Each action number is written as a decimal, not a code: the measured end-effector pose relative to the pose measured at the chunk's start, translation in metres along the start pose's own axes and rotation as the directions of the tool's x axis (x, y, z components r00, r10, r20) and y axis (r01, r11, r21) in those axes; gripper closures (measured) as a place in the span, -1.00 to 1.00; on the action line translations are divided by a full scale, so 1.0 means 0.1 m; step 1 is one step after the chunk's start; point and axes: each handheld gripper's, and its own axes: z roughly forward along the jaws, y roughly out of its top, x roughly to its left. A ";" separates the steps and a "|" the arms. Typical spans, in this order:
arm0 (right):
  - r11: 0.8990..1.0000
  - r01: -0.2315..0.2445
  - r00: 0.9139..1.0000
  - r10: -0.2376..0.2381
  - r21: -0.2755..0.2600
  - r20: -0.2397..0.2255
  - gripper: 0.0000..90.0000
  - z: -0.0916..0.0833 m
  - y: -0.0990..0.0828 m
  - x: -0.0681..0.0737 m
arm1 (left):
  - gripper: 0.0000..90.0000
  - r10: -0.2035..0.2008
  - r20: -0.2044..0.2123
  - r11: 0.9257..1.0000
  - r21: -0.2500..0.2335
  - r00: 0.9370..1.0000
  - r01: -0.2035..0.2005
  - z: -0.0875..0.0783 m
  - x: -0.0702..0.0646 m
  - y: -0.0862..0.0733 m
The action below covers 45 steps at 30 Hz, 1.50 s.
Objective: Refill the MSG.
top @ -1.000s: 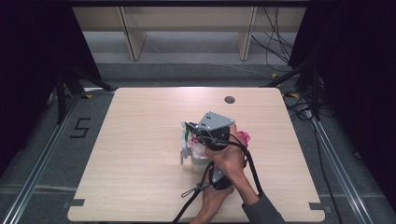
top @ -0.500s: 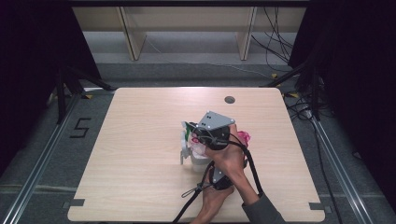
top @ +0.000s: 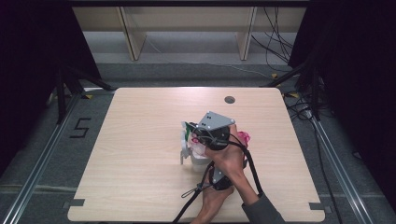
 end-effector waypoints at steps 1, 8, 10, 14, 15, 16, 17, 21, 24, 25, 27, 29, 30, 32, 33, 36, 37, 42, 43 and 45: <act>1.000 0.008 1.000 -0.008 -0.006 0.004 0.99 0.00 0.00 0.00 | 0.71 -0.014 -0.007 1.000 0.001 1.000 0.014 0.01 0.00 0.00; 1.000 0.008 1.000 -0.008 -0.007 0.003 0.99 0.00 0.02 0.02 | 0.71 0.007 -0.001 1.000 0.010 1.000 -0.007 -0.01 0.01 0.01; 1.000 0.005 1.000 -0.005 -0.006 0.000 0.99 0.01 0.00 0.01 | 0.71 0.016 0.011 1.000 0.015 1.000 -0.016 0.00 0.01 -0.01; 1.000 -0.010 1.000 0.010 -0.003 0.005 0.99 0.01 0.00 0.01 | 0.71 -0.024 0.000 1.000 -0.003 1.000 0.024 0.00 0.01 0.00; 1.000 -0.014 1.000 0.014 -0.002 0.004 0.99 0.02 0.00 0.01 | 0.71 -0.018 0.004 1.000 -0.001 1.000 0.018 0.00 0.01 0.00; 1.000 0.000 1.000 0.000 -0.001 0.001 0.99 0.02 0.00 0.01 | 0.71 0.011 0.003 1.000 0.021 1.000 -0.011 -0.01 0.03 0.00; 1.000 -0.003 1.000 0.003 0.000 -0.003 0.99 0.01 0.00 0.02 | 0.71 0.007 0.006 1.000 0.020 1.000 -0.007 -0.01 0.03 0.00; 1.000 0.003 1.000 -0.003 -0.002 -0.002 0.99 0.03 0.00 0.02 | 0.71 0.011 0.011 1.000 0.029 1.000 -0.011 0.00 0.04 0.00; 1.000 0.006 1.000 -0.006 0.003 0.000 0.99 0.02 0.01 0.04 | 0.71 -0.023 0.028 1.000 -0.008 0.999 0.023 0.01 0.01 0.00; 1.000 0.009 1.000 -0.009 0.003 0.001 0.99 0.02 0.01 0.03 | 0.71 -0.024 0.027 1.000 -0.005 0.999 0.025 0.01 0.01 0.00; 1.000 0.007 1.000 -0.007 0.004 0.003 0.99 0.04 0.00 0.03 | 0.71 -0.037 0.032 0.999 -0.011 0.999 0.037 0.02 0.01 0.00; 1.000 0.009 1.000 -0.009 0.009 0.003 0.99 0.04 -0.01 0.03 | 0.71 -0.030 0.037 0.999 -0.008 0.999 0.031 0.01 0.01 -0.01; 1.000 0.010 1.000 -0.010 0.006 0.002 0.99 0.04 0.00 0.04 | 0.71 -0.027 0.035 1.000 -0.008 0.999 0.027 0.01 0.01 -0.01; 1.000 0.014 1.000 -0.014 -0.002 0.005 0.99 0.03 0.00 0.03 | 0.71 -0.013 0.029 1.000 0.010 0.999 0.012 -0.01 0.03 0.00; 1.000 0.007 1.000 -0.007 0.000 0.001 0.99 0.03 0.00 0.03 | 0.71 -0.014 0.024 1.000 0.011 1.000 0.014 -0.01 0.03 0.00; 1.000 0.007 1.000 -0.007 0.005 0.000 0.99 0.03 0.00 0.03 | 0.71 -0.014 0.039 1.000 0.011 0.999 0.013 -0.01 0.04 0.00; 1.000 0.009 1.000 -0.009 0.001 0.000 0.99 0.03 0.00 0.04 | 0.71 -0.009 0.038 1.000 0.015 0.999 0.008 -0.02 0.04 0.00; 1.000 0.016 1.000 -0.016 0.000 0.002 0.99 0.03 0.00 0.04 | 0.71 -0.012 0.032 1.000 0.010 0.999 0.012 -0.01 0.03 0.00; 1.000 0.011 1.000 -0.011 0.002 -0.001 0.99 0.03 0.00 0.04 | 0.71 -0.012 0.035 1.000 0.011 0.999 0.012 -0.02 0.03 0.00; 1.000 0.011 1.000 -0.011 -0.003 -0.001 0.99 0.02 0.01 0.03 | 0.71 -0.013 0.030 1.000 0.011 0.999 0.013 -0.02 0.03 0.00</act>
